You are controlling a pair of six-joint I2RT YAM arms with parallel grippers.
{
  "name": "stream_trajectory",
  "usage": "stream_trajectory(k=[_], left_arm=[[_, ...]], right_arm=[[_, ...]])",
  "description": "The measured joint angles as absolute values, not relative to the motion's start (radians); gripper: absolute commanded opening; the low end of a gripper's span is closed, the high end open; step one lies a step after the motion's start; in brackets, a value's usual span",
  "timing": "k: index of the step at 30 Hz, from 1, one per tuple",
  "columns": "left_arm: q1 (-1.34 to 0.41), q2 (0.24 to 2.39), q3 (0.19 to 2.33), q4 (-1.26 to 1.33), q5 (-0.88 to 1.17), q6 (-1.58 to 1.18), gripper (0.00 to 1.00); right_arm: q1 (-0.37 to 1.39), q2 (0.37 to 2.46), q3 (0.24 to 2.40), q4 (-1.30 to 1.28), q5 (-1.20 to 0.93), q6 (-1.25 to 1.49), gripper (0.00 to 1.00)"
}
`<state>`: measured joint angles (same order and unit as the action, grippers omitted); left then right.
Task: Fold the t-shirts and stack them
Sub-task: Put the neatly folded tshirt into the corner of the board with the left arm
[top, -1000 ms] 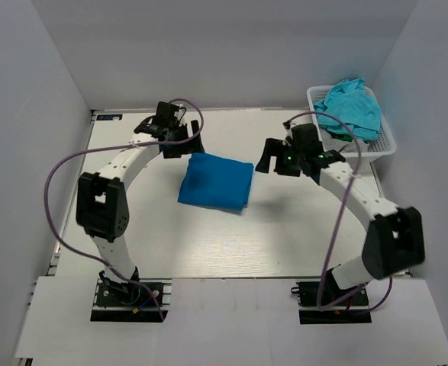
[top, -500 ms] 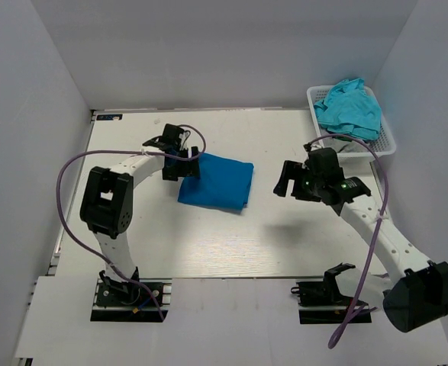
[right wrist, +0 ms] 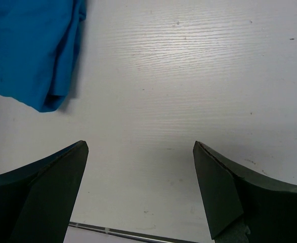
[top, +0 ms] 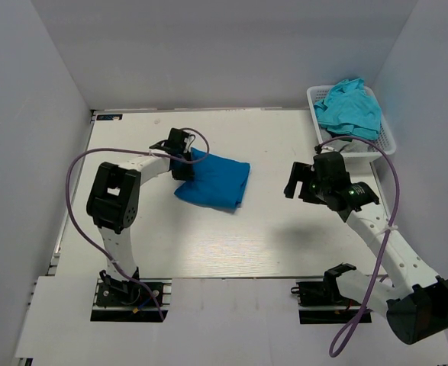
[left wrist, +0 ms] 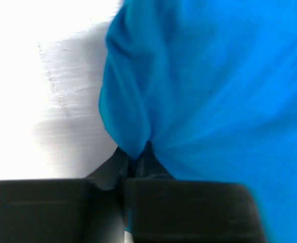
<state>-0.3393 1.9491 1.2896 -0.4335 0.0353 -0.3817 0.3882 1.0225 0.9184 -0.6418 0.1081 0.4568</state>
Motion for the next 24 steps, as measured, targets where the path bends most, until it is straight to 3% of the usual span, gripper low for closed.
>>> stream_trajectory(k=[6, 14, 24], left_arm=[[-0.352, 1.983, 1.369, -0.501, -0.036, -0.374, 0.00], [-0.315, 2.025, 1.579, -0.654, -0.282, -0.347, 0.00], [-0.110, 2.087, 1.869, -0.682, -0.361, -0.271, 0.00]], right_arm=[[0.388, 1.019, 0.918, -0.652, 0.151, 0.457, 0.90], [0.388, 1.012, 0.918, -0.653, 0.187, 0.456, 0.90], [0.386, 1.135, 1.018, -0.673, 0.197, 0.435, 0.90]])
